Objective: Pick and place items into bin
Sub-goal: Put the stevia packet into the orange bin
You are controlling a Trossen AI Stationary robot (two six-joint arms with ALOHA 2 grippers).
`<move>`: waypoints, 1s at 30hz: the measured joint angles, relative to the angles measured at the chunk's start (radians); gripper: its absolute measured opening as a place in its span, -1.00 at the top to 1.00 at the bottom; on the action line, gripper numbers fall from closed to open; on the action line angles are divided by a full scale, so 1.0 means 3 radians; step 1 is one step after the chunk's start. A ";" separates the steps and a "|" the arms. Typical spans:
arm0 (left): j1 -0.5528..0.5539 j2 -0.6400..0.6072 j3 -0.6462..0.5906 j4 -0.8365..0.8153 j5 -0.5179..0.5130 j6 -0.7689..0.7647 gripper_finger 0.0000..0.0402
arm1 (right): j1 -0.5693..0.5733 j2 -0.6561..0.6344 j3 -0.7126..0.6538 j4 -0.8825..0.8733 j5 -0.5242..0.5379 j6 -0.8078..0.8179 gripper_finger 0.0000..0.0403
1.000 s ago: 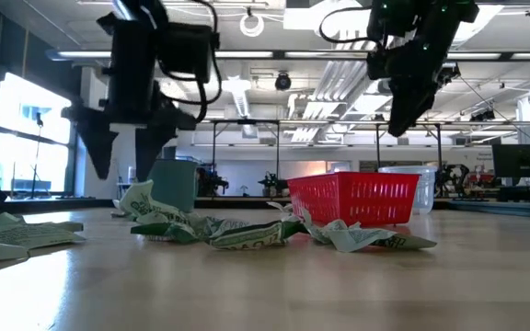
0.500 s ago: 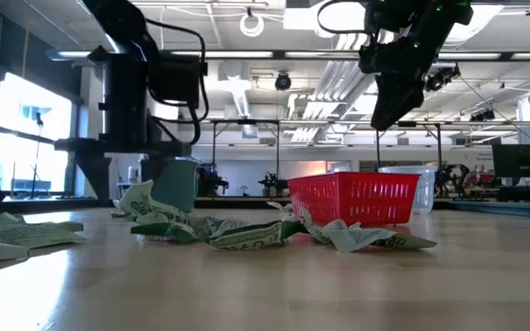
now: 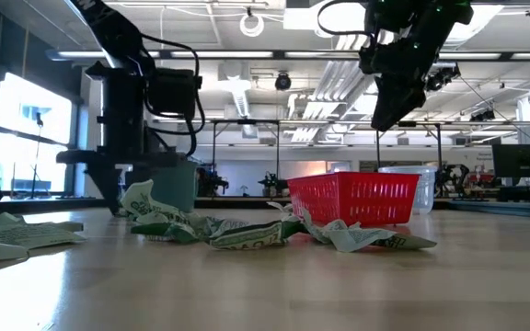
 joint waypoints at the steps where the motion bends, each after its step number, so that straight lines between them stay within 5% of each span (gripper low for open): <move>1: 0.0001 0.0000 0.0000 0.0021 -0.0010 0.0021 0.43 | 0.0000 0.0000 0.0000 0.0000 0.0001 -0.0001 -0.09; 6: -0.0007 0.0003 0.0020 0.0304 -0.0019 0.0197 0.89 | 0.0007 -0.0063 0.0000 0.0012 0.0035 -0.0086 -0.09; 17: -0.0459 0.0080 0.0418 0.2916 0.0457 0.1893 0.87 | -0.0031 -0.0609 0.0006 -0.0279 0.0375 -0.0080 -0.09; 20: -0.0355 0.0247 0.0597 0.2885 0.0489 0.1997 0.89 | -0.0072 -0.0697 0.0006 -0.0459 0.0367 -0.0079 -0.09; 25: -0.0240 0.0737 0.1078 0.2911 0.1237 0.2081 0.82 | -0.0090 -0.0711 0.0006 -0.0708 0.0283 -0.0200 -0.09; 30: -0.0323 0.1237 0.1785 0.2120 0.1520 0.2323 0.79 | -0.0090 -0.0671 0.0006 -0.0705 0.0163 -0.0414 -0.09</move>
